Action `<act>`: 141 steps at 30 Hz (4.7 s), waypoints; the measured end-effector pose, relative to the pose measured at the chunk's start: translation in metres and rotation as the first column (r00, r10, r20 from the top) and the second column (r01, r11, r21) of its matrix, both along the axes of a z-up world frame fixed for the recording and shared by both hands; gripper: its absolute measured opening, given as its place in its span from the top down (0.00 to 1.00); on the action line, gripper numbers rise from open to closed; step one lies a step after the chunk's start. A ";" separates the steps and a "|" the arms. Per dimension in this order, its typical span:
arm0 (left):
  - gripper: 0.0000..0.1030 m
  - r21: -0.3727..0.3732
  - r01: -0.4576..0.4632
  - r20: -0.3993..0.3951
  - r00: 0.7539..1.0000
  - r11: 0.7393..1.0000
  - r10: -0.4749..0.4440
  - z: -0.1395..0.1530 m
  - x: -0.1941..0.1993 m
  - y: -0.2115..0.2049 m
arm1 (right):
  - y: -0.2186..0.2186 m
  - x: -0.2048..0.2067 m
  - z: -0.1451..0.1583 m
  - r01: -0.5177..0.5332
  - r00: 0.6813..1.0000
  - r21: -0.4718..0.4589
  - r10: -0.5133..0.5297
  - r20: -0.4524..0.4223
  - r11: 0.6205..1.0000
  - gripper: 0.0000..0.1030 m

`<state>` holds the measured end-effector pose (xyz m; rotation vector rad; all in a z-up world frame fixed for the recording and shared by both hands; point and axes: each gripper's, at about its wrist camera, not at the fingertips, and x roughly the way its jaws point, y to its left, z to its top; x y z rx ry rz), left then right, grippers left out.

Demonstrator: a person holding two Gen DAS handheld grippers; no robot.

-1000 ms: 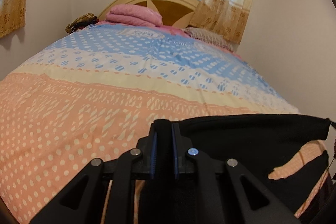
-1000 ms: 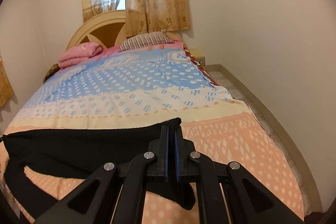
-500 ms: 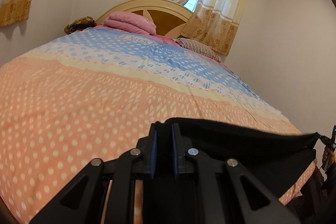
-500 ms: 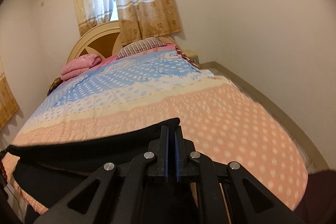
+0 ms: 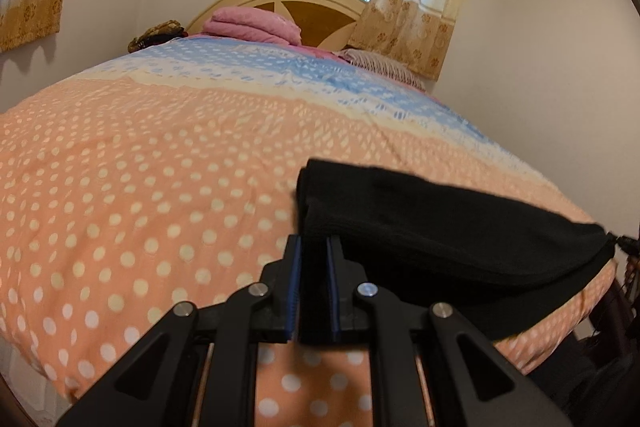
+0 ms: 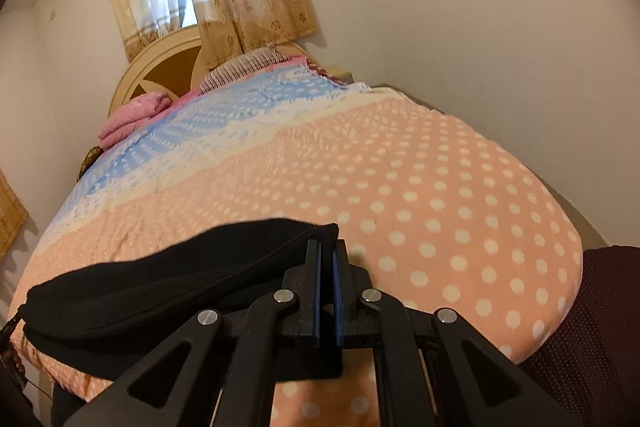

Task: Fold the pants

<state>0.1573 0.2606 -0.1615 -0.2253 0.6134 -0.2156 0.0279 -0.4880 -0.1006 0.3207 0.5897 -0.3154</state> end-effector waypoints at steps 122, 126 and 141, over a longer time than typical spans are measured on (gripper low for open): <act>0.86 -0.046 -0.143 -0.152 0.979 0.989 0.135 -0.011 -0.004 -0.018 | 0.398 0.054 -0.068 -0.759 0.648 -0.346 0.691 -0.321 0.551 0.97; 0.93 -0.037 -0.134 -0.130 0.983 0.990 0.128 -0.006 -0.008 -0.019 | 0.397 0.054 -0.067 -0.757 0.650 -0.347 0.691 -0.315 0.553 0.97; 0.96 -0.031 -0.134 -0.135 0.982 0.990 0.129 -0.005 -0.008 0.000 | 0.407 0.051 -0.082 -0.780 0.623 -0.353 0.694 -0.361 0.517 0.97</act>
